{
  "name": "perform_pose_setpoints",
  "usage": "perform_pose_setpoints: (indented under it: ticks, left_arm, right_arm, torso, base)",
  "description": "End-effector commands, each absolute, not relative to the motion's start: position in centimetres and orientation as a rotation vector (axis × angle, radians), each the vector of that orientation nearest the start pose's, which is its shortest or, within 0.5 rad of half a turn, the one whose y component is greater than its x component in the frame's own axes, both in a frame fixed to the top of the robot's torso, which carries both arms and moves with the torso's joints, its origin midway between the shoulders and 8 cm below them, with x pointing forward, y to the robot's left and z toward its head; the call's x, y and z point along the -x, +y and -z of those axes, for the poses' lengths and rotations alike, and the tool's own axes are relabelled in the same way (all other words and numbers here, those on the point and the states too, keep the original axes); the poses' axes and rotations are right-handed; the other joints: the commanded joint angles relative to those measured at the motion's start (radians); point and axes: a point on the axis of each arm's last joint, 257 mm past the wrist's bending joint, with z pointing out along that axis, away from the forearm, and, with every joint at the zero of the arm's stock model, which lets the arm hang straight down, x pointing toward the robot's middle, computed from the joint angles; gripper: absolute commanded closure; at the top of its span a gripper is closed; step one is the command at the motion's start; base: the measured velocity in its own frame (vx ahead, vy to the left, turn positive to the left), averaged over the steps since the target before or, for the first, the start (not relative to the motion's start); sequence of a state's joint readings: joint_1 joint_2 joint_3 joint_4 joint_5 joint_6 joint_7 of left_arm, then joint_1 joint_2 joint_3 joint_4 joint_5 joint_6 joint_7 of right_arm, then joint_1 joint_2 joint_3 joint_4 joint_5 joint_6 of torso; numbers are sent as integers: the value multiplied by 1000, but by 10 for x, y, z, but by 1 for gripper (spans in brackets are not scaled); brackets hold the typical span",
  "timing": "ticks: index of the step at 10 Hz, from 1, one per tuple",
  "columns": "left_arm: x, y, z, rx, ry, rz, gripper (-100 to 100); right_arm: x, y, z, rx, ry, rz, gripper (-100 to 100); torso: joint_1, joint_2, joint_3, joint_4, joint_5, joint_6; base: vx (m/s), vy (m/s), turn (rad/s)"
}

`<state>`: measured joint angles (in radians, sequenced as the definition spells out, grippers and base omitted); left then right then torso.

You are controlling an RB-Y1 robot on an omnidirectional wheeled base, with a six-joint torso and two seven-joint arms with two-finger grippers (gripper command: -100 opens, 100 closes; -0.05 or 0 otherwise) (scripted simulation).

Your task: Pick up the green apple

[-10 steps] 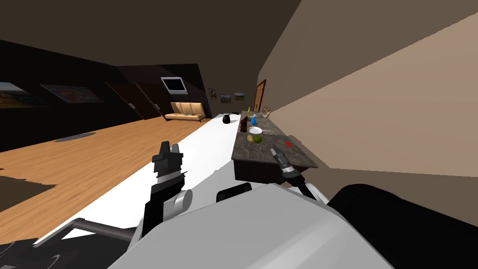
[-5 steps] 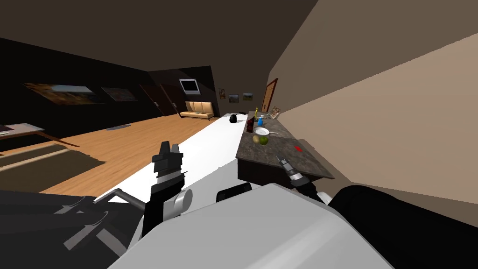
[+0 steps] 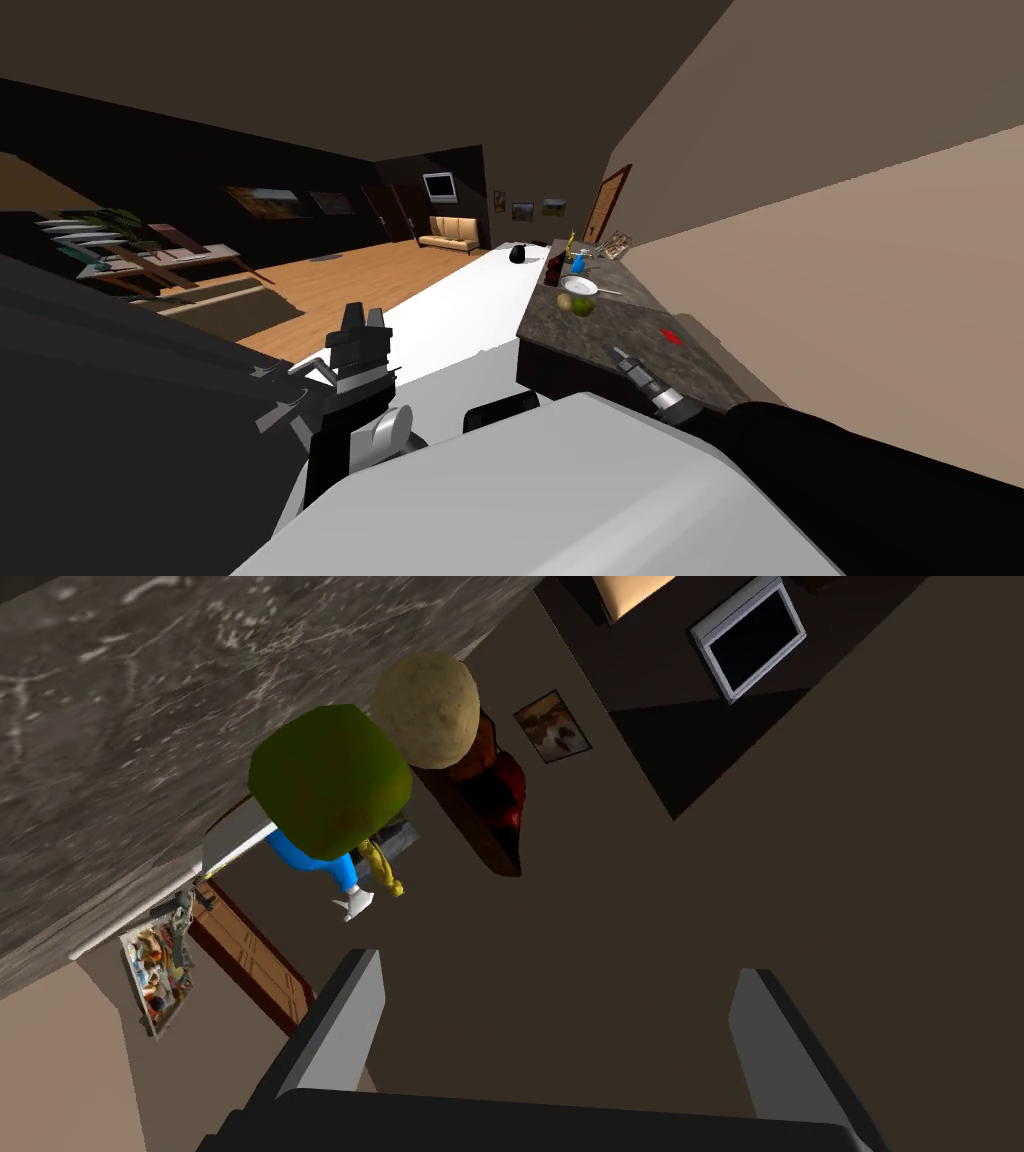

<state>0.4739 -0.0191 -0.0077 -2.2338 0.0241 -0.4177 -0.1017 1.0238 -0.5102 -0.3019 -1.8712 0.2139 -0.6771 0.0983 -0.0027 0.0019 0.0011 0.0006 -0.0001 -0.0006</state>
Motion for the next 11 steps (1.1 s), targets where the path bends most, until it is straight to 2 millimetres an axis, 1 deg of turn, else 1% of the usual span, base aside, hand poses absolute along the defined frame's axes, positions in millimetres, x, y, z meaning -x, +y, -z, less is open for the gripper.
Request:
perform_pose_setpoints:
  ticks: [1, 2, 3, 4, 5, 6, 7, 8, 9, 10, 11]
  left_arm:
    - [-368, 282, 4, 731, 683, 1218, 0]
    - [-368, 282, 4, 731, 683, 1217, 0]
    - [-368, 282, 4, 731, 683, 1218, 0]
    - [-368, 283, 4, 731, 683, 1217, 0]
    - [-368, 282, 4, 731, 683, 1218, 0]
    - [-368, 283, 4, 731, 683, 1217, 0]
    - [-368, 282, 4, 731, 683, 1218, 0]
    - [-368, 283, 4, 731, 683, 1217, 0]
    - [-368, 282, 4, 731, 683, 1217, 0]
    - [-368, 283, 4, 731, 683, 1217, 0]
    - [-368, 283, 4, 731, 683, 1217, 0]
  right_arm:
    - [-201, -444, 235, -438, 1678, -464, -100]
    - [-182, -458, 244, -389, 1753, -392, -100]
    - [-182, -458, 244, -389, 1753, -392, -100]
    - [-161, -473, 252, -334, 1829, -321, -100]
    - [-161, -473, 252, -334, 1829, -321, -100]
    - [-142, -488, 257, -272, 1901, -254, -100]
    - [-141, -488, 258, -273, 1904, -253, -100]
    - [-123, -502, 261, -204, 1972, -190, -100]
    - [-120, -502, 262, -207, 1978, -188, -100]
    - [-103, -516, 263, -134, 2043, -129, -100]
    - [-100, -517, 264, -137, 2050, -127, -100]
  torso:
    - [0, 0, 0, 0, 0, 0]
    - [0, 0, 0, 0, 0, 1]
    - [0, 0, 0, 0, 0, 0]
    - [0, -1, 0, 0, 0, 1]
    - [0, -1, -1, 0, 0, 0]
    - [0, -1, 0, 0, 0, 1]
    - [0, -1, 0, 0, 0, 0]
    - [0, -1, 0, 0, 0, 1]
    - [0, -1, 0, 0, 0, 0]
    - [-1, -1, 0, 0, 0, 1]
    - [-2, -2, -1, 0, 0, 0]
  base:
    - [-25, -12, 194]
    - [-28, -11, 356]
    - [-20, -18, 185]
    - [-22, -6, 386]
    - [-18, -17, 142]
    - [-28, -9, 359]
    - [-23, -17, 143]
    - [-26, -9, 304]
    - [-24, -18, 173]
    - [-6, -39, 283]
    - [-6, -32, 177]
